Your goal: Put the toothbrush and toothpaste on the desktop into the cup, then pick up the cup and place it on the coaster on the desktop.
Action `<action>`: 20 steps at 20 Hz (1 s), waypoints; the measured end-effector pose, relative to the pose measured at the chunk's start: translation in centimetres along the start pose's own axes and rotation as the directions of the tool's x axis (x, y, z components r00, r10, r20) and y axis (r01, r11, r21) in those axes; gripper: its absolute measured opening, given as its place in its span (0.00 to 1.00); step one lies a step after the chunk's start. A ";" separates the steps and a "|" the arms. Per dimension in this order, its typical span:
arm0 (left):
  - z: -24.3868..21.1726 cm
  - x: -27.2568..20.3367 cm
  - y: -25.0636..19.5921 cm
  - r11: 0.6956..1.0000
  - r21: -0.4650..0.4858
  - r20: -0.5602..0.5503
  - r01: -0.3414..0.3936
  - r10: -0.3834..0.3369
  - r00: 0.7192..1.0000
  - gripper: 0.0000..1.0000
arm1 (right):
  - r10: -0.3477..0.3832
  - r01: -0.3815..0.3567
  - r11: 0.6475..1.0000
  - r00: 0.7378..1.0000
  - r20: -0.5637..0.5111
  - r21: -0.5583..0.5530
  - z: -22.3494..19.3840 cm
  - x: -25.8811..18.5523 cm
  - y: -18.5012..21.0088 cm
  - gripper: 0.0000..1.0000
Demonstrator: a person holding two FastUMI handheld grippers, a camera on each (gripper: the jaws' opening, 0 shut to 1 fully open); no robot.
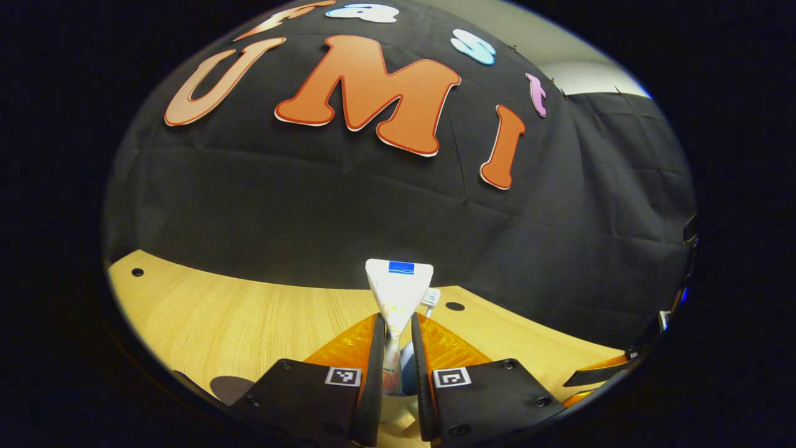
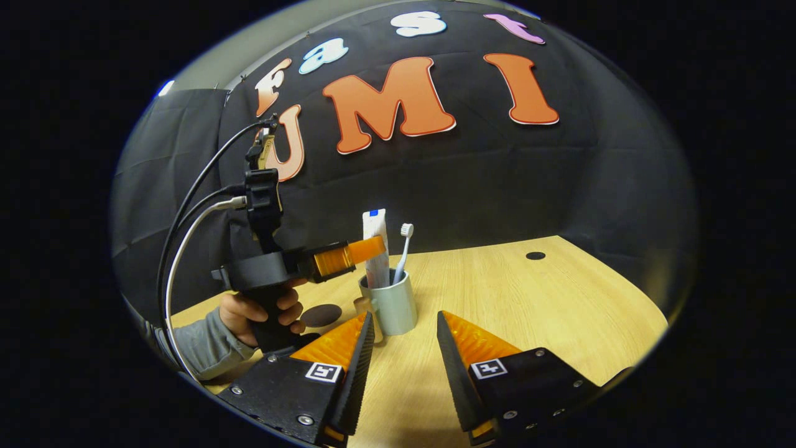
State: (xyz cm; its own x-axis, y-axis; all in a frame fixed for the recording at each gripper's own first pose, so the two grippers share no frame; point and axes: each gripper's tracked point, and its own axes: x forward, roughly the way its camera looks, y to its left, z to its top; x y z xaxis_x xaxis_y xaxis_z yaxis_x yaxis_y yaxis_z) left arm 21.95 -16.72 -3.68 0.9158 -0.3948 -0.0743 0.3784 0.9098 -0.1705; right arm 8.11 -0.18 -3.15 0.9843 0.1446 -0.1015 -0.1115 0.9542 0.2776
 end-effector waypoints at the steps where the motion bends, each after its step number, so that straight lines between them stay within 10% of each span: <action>1: 0.1 -0.6 0.3 1.000 0.011 -0.014 -0.007 0.007 1.000 0.27 | 0.010 -0.010 1.000 1.000 -0.003 0.001 0.0 0.2 0.6 0.61; 14: 5.4 -11.4 2.6 0.995 0.099 0.058 -0.025 0.019 0.998 0.97 | 0.007 -0.014 0.998 0.994 -0.110 -0.065 0.3 4.8 4.6 0.61; 20: 5.6 -15.2 5.9 0.975 0.183 0.079 -0.125 0.112 0.991 0.98 | -0.064 0.038 0.993 0.970 -0.234 -0.115 -0.6 7.3 4.3 0.52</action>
State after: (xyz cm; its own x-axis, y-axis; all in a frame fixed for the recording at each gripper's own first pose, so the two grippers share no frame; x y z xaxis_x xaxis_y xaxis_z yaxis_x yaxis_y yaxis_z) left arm 11.02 -4.61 1.96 0.9601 -0.2792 -0.0151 0.2795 0.9599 0.0231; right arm 14.69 5.19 -3.30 0.9300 0.1403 -0.3397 -0.0891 0.9828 0.1620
